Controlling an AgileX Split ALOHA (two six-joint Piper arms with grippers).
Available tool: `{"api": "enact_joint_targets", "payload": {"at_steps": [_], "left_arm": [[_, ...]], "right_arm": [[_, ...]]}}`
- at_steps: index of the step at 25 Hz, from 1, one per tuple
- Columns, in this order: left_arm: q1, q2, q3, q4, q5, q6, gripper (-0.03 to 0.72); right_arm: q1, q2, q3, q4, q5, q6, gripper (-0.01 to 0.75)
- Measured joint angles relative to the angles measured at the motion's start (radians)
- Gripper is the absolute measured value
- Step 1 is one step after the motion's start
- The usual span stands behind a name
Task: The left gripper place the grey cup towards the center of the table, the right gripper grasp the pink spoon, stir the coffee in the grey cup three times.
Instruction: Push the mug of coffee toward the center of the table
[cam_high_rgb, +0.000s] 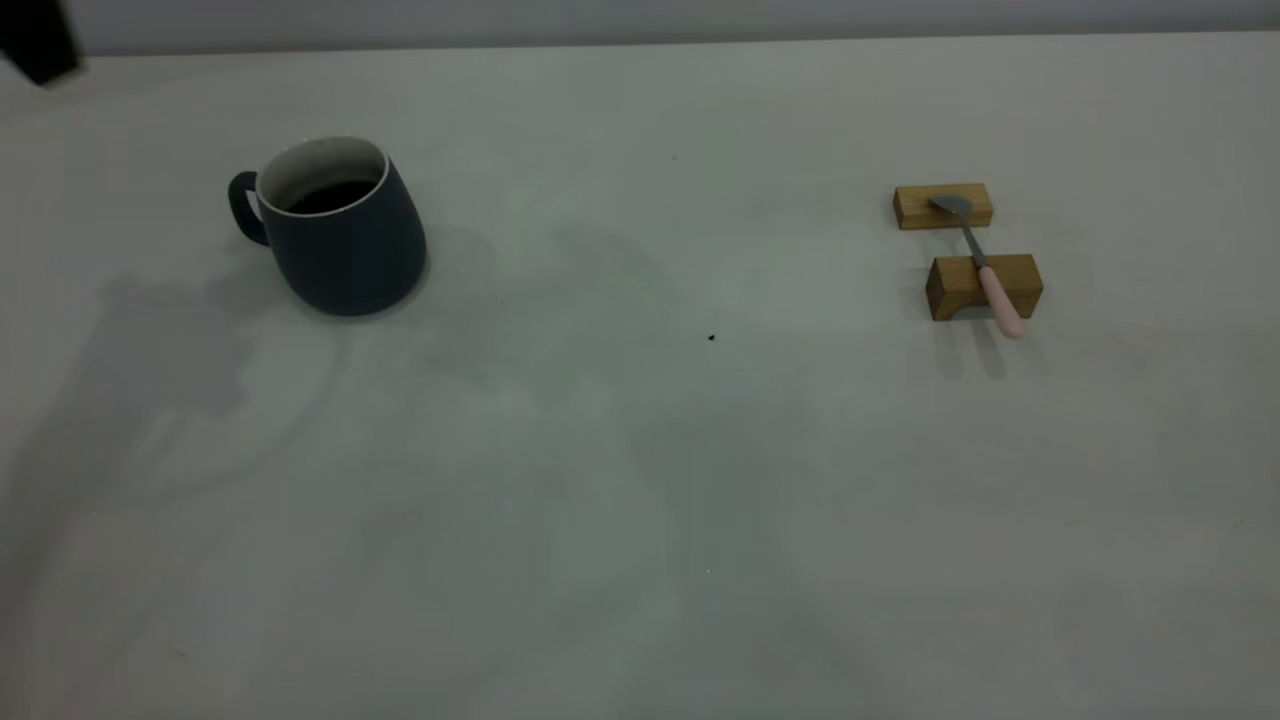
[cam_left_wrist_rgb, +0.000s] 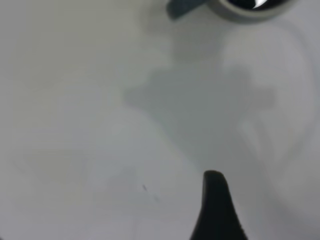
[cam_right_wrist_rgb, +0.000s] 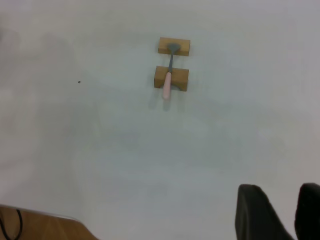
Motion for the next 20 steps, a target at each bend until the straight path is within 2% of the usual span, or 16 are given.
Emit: {"api": "enact_joint_targets", "payload": {"at_steps": [5, 8, 16, 20], "left_arm": [[0.0, 0.283, -0.256, 0.04, 0.128, 0.148, 0.59], [0.0, 0.392, -0.362, 0.047, 0.149, 0.238, 0.59], [0.0, 0.486, -0.416, 0.048, 0.035, 0.589, 0.59], [0.0, 0.51, -0.416, 0.03, -0.033, 0.7, 0.59]], "right_arm": [[0.0, 0.0, 0.0, 0.0, 0.0, 0.0, 0.237], [0.0, 0.0, 0.0, 0.0, 0.0, 0.0, 0.237], [0.0, 0.0, 0.0, 0.0, 0.0, 0.0, 0.237], [0.0, 0.0, 0.0, 0.0, 0.0, 0.0, 0.237]]}}
